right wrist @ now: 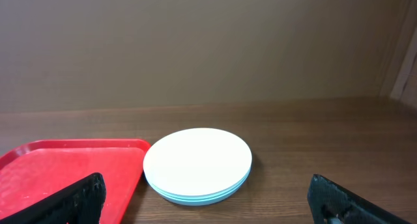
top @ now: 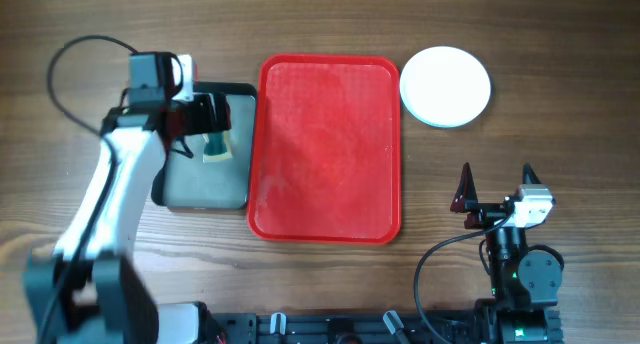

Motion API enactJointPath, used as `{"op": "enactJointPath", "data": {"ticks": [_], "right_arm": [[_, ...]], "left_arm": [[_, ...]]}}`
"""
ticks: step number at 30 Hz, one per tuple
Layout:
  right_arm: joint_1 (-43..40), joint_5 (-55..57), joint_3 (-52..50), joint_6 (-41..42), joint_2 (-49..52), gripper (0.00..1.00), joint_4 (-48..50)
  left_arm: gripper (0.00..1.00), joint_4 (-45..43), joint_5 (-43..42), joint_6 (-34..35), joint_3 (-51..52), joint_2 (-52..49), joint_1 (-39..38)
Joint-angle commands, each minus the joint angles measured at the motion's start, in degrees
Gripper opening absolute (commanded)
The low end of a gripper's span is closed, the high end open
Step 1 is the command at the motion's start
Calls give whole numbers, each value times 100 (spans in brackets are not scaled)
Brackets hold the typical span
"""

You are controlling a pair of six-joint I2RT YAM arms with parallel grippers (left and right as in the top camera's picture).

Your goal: Clean dirty plates on tray and stack at the side

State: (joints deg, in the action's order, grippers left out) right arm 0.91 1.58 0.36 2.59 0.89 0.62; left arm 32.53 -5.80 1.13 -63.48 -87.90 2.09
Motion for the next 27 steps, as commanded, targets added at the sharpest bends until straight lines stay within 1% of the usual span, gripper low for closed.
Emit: {"op": "enactJointPath", "data": {"ticks": [1, 6, 10, 14, 21, 27], "right_arm": [[-24, 81, -9, 81, -68, 100, 9], [-24, 81, -9, 81, -68, 100, 9], [-24, 81, -9, 81, -68, 100, 9], [-24, 81, -9, 79, -61, 100, 9], [-24, 81, -9, 81, -61, 100, 9], [-24, 81, -9, 81, -61, 99, 9]], "left_arm": [[100, -20, 35, -31, -26, 1239, -7], [100, -17, 35, -31, -26, 2527, -7], [100, -17, 35, -31, -26, 3167, -7], [100, 52, 35, -33, -28, 3552, -11], [100, 1331, 35, -33, -26, 4592, -11], [100, 2188, 35, -31, -26, 5442, -20]]}}
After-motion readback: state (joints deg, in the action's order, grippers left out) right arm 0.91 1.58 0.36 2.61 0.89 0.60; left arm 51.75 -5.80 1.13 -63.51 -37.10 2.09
